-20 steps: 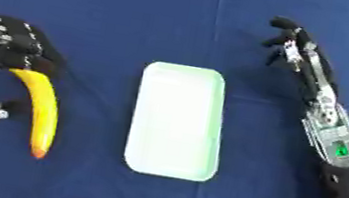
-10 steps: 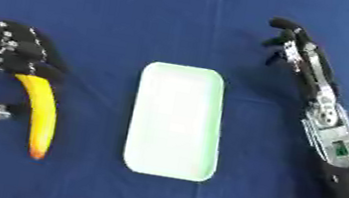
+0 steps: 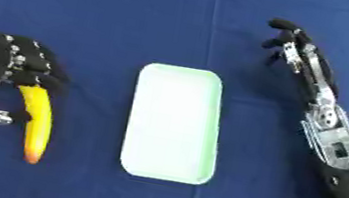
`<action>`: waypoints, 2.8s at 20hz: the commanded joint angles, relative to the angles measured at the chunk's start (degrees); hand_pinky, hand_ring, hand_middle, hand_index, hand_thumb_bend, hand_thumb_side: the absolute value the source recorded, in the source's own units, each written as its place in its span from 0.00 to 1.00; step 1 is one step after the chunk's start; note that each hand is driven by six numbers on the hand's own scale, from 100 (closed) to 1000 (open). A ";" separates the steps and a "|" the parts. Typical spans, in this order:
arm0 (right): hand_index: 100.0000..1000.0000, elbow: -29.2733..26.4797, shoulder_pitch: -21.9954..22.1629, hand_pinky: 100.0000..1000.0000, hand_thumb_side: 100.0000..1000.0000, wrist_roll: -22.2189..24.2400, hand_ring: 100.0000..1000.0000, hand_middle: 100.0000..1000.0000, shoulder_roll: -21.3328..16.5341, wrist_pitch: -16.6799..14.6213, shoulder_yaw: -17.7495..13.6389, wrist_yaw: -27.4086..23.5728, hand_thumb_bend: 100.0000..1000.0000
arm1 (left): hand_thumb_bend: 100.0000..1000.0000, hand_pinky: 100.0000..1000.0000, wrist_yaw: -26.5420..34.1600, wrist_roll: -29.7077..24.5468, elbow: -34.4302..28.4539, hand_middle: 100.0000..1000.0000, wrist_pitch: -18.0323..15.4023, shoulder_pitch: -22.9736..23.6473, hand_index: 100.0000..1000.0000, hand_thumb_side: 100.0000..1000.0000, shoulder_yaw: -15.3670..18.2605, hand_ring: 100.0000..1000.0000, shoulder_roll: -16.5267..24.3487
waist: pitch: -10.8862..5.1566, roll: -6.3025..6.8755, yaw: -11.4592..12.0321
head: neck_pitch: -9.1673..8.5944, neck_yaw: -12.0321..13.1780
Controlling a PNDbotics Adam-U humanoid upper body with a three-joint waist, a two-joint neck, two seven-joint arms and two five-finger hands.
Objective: Pick up objects on the table and place them in the box.
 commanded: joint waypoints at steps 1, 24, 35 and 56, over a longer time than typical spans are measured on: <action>0.88 -0.53 -0.85 0.41 0.83 0.12 0.63 0.81 -0.63 -0.16 -0.15 -0.19 0.00 | 0.09 0.79 -3.75 1.93 1.19 0.79 0.03 -0.66 0.87 0.22 -0.49 0.79 0.68 | -0.66 0.06 -0.12 | -0.80 0.18; 0.88 -0.53 -0.99 0.41 0.83 0.37 0.63 0.82 -0.62 -0.26 0.00 -0.11 0.00 | 0.11 0.63 -13.14 -2.84 11.08 0.72 0.03 -0.42 0.88 0.57 -4.00 0.68 0.41 | -0.64 0.23 -0.36 | -0.47 -0.06; 0.88 -0.53 -0.89 0.41 0.83 0.33 0.63 0.82 -0.71 -0.23 -0.11 -0.18 0.00 | 0.03 0.19 -6.22 -3.31 9.16 0.41 0.03 -1.38 0.62 0.17 -2.34 0.28 -0.10 | -0.57 0.18 -0.16 | -0.59 -0.25; 0.88 -0.50 -0.72 0.41 0.83 0.20 0.63 0.82 -0.70 -0.16 -0.29 -0.12 0.00 | 0.00 0.00 -1.04 16.23 6.51 0.00 1.07 -1.24 0.14 0.19 -0.69 0.00 -1.26 | -0.67 0.06 0.09 | -1.00 -0.59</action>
